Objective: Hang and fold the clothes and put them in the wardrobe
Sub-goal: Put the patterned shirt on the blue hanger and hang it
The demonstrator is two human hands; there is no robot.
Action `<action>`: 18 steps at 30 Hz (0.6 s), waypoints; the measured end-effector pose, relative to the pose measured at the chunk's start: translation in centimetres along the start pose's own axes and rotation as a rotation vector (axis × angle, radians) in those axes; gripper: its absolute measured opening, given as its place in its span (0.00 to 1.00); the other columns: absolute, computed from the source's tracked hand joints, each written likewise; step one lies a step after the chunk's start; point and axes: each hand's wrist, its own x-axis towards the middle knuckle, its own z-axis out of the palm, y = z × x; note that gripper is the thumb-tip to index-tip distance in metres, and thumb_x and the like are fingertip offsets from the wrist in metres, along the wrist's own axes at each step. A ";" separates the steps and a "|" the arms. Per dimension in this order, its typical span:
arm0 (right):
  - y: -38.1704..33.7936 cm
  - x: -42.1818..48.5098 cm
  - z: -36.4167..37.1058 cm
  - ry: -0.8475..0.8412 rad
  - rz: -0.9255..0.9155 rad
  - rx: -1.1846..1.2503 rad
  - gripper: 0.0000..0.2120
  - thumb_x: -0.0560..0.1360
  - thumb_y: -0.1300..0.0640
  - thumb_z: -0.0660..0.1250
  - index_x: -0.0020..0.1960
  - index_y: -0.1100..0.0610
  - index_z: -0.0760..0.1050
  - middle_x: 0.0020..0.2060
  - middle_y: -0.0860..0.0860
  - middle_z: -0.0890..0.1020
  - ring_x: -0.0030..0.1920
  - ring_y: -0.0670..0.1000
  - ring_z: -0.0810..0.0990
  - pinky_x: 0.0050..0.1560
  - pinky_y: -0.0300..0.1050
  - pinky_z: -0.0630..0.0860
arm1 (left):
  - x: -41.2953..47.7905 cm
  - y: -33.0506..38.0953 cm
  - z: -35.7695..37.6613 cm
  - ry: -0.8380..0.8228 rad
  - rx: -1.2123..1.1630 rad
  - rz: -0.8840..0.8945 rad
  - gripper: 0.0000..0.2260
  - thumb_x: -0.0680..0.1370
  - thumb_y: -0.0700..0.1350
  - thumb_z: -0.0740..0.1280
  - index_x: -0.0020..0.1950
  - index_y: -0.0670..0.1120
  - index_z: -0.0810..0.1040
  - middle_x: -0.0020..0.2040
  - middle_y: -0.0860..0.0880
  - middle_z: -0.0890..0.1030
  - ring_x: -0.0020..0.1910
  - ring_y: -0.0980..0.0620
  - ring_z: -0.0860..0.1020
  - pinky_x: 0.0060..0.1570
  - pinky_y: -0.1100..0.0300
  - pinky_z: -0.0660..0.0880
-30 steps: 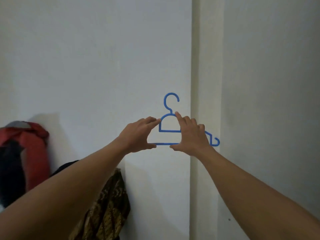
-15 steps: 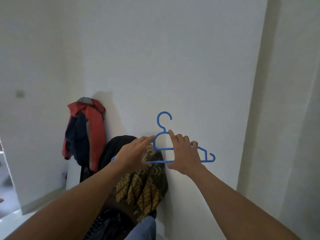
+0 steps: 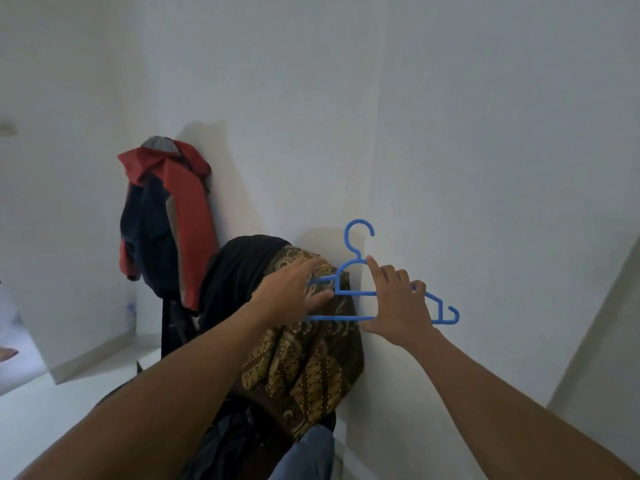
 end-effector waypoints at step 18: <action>2.8 10.5 12.4 -0.159 0.146 -0.044 0.57 0.65 0.33 0.72 0.80 0.49 0.40 0.68 0.48 0.66 0.65 0.52 0.68 0.67 0.55 0.65 | 18.9 -14.7 12.0 -0.213 -0.051 -0.205 0.28 0.79 0.58 0.67 0.77 0.54 0.65 0.74 0.44 0.69 0.74 0.40 0.62 0.69 0.43 0.66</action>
